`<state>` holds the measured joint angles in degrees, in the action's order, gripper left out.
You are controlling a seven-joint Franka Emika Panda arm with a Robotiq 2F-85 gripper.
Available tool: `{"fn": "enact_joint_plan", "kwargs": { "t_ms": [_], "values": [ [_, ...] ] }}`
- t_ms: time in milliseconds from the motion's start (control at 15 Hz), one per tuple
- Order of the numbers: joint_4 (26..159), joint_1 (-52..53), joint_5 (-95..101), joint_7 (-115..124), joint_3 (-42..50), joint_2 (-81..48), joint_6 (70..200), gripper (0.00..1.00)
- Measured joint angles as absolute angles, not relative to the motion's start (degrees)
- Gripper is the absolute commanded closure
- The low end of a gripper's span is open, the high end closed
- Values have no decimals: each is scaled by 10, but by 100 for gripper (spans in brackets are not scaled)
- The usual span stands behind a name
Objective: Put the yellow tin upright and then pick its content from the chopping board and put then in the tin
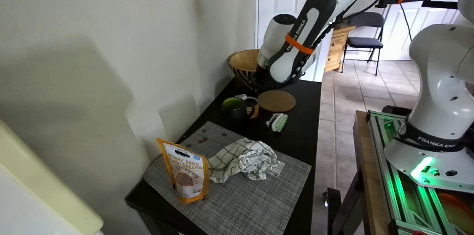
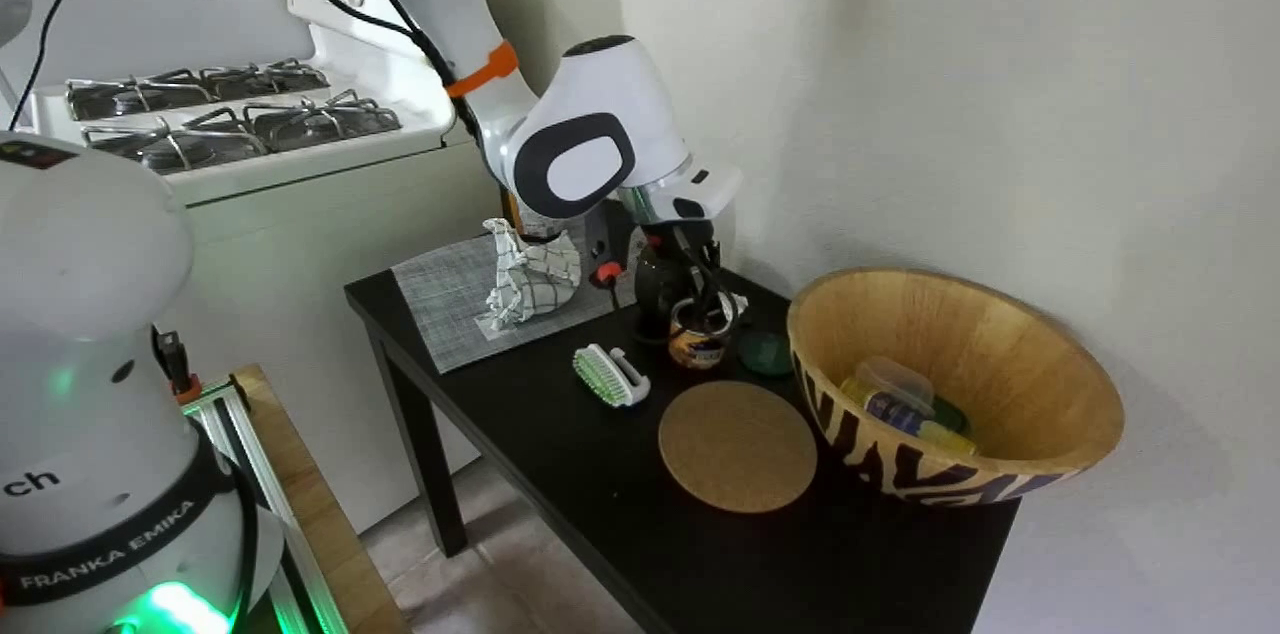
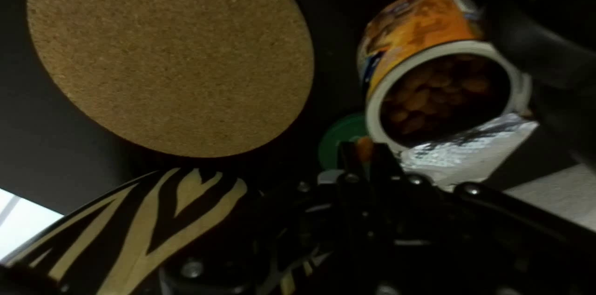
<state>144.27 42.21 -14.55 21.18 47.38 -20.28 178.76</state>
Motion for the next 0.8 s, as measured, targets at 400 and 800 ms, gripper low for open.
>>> {"fn": "enact_joint_plan", "kwargs": {
  "t_ms": [400,800],
  "values": [
    [1448,349,-151,161,375,-137,1756,97],
    [1445,298,-153,156,342,-145,1752,97]
  ]
}}
